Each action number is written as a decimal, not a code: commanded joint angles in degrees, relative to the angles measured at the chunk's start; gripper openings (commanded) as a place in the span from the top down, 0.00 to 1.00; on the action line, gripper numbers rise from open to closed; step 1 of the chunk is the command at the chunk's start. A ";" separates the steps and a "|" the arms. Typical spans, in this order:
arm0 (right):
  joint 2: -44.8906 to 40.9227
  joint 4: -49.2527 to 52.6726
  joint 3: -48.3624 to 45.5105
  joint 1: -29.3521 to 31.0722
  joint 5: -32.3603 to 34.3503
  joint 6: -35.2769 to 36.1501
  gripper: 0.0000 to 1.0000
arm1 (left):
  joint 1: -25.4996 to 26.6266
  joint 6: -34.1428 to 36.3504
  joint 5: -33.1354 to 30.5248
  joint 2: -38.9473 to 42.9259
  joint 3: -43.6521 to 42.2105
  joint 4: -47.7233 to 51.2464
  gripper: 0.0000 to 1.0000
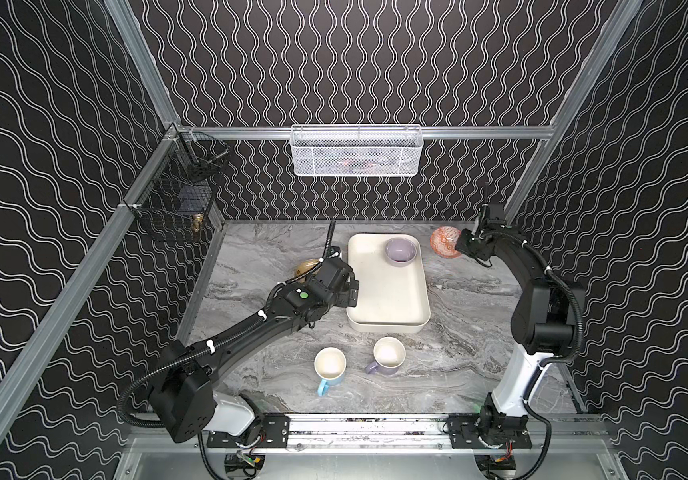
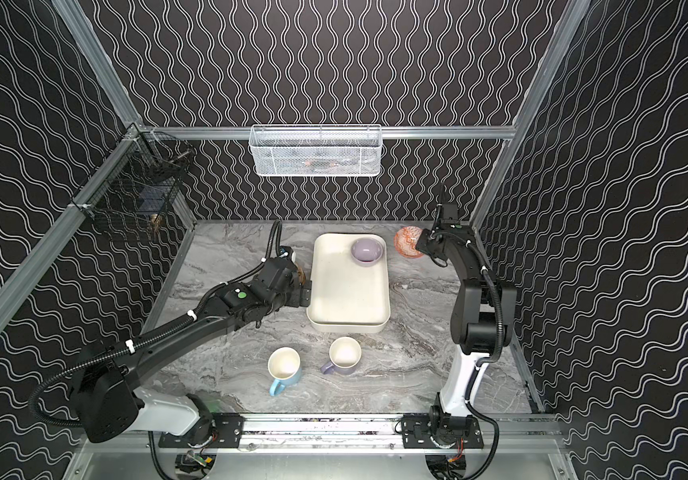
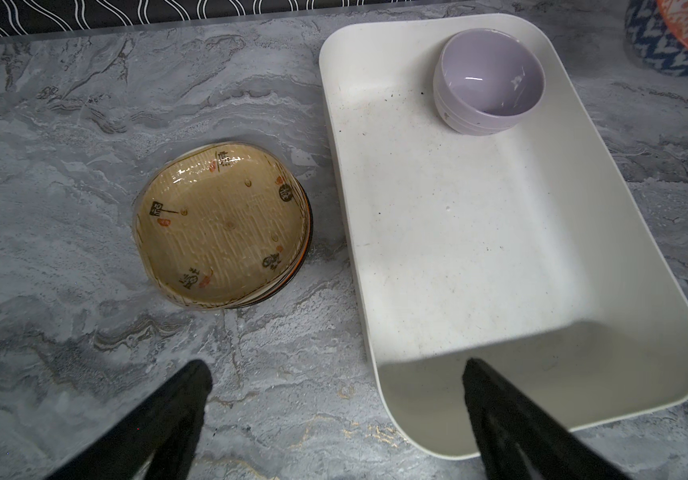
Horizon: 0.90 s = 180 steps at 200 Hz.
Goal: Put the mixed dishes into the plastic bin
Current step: 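Lift the orange patterned bowl and lower it onto the lavender bowl with the right gripper, then open the right gripper to release the orange bowl in the bin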
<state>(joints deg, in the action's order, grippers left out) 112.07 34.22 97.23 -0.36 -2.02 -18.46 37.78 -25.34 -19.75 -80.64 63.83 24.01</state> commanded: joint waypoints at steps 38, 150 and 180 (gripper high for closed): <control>9.60 3.77 15.29 8.79 0.29 -1.05 0.94 | -0.02 0.28 -2.33 0.80 -0.58 0.21 0.01; 15.26 4.99 18.01 13.29 1.42 -0.70 0.93 | -0.11 0.06 -1.66 1.20 -2.11 -0.89 0.01; 15.14 4.48 16.04 13.41 0.97 -0.61 0.93 | -0.09 0.03 -1.52 1.10 -2.04 -0.82 0.01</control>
<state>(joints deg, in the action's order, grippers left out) 128.29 40.47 114.15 12.88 -0.51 -18.96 37.74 -25.30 -21.34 -79.44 61.80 23.92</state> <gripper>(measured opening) 0.086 0.986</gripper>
